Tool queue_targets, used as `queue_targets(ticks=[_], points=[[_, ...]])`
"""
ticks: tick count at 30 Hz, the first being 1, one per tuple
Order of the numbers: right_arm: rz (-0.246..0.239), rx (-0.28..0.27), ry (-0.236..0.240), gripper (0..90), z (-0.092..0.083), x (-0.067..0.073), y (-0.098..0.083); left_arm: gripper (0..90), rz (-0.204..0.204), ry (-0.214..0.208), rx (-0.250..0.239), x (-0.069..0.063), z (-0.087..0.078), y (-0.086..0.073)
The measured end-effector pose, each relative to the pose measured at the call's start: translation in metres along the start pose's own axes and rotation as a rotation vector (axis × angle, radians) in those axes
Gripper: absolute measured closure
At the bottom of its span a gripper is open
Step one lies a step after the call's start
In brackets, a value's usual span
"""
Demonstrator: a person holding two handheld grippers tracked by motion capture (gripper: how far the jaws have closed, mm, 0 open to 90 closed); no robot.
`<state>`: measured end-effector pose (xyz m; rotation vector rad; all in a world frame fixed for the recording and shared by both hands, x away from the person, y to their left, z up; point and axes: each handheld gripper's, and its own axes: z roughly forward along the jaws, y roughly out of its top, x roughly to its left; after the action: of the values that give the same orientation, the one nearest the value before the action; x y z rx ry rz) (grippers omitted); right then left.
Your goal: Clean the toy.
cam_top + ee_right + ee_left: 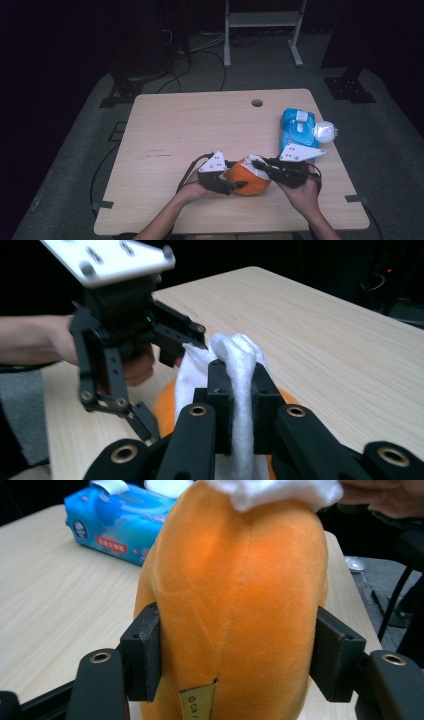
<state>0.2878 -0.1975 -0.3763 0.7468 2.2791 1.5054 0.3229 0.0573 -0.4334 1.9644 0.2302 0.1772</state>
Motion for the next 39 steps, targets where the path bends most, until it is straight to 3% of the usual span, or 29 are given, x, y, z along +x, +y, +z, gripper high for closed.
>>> queue_targets(ticks=[2, 3, 4, 8, 13, 18, 19, 20, 21, 24, 25, 28, 32, 35, 38, 39], points=[[0.016, 0.0, -0.02, 82.4, -0.001, -0.006, -0.003, 35.2, -0.012, 0.007, -0.024, 0.002, -0.008, 0.005], [0.073, -0.009, -0.016, 82.4, -0.002, -0.015, -0.009, 35.2, -0.018, 0.011, -0.03, 0.002, -0.013, 0.009], [0.084, -0.009, -0.014, 82.4, -0.002, -0.018, -0.011, 35.2, -0.012, 0.014, -0.032, 0.002, -0.015, 0.01], [0.12, 0.019, -0.008, 82.4, 0.005, -0.024, -0.019, 35.2, -0.015, 0.022, 0.006, 0.003, -0.016, 0.008], [0.096, 0.044, -0.013, 82.7, 0.01, -0.016, -0.018, 34.0, -0.009, 0.027, 0.046, 0.002, -0.011, 0.006], [0.084, 0.004, 0.046, 82.7, 0.009, -0.007, -0.009, 32.5, -0.001, 0.028, 0.053, -0.002, -0.006, 0.007], [0.053, 0.007, 0.066, 82.7, 0.011, 0.001, -0.005, 31.7, 0.007, 0.033, 0.063, -0.004, -0.003, 0.009], [0.053, 0.007, 0.066, 82.7, 0.011, 0.001, -0.005, 29.9, 0.007, 0.033, 0.063, -0.004, -0.003, 0.009], [0.023, 0.029, 0.054, 82.7, 0.015, 0.007, -0.003, 27.5, 0.008, 0.036, 0.067, -0.004, -0.002, 0.009], [0.029, 0.045, 0.039, 82.6, 0.017, 0.003, -0.006, 19.0, 0.006, 0.029, 0.076, -0.002, -0.002, 0.008], [0.06, 0.051, 0.036, 82.6, 0.017, -0.002, -0.011, 17.0, -0.003, 0.016, 0.06, 0.001, -0.003, 0.007], [0.07, 0.058, 0.02, 82.5, 0.015, -0.008, -0.015, 11.4, -0.017, 0.005, 0.055, 0.005, -0.004, 0.005], [0.093, 0.063, 0.003, 82.4, 0.013, -0.015, -0.019, 7.7, -0.036, 0.006, 0.054, 0.01, -0.005, -0.001], [0.121, 0.068, 0.0, 82.3, 0.011, -0.022, -0.023, 4.7, -0.087, -0.021, 0.055, 0.019, -0.002, -0.011], [0.131, 0.071, -0.009, 82.3, 0.01, -0.027, -0.025, 3.2, -0.086, -0.035, 0.077, 0.02, 0.0, -0.016], [0.151, 0.075, -0.012, 82.1, 0.009, -0.031, -0.027, 3.1, -0.103, -0.047, 0.096, 0.022, 0.005, -0.023]])
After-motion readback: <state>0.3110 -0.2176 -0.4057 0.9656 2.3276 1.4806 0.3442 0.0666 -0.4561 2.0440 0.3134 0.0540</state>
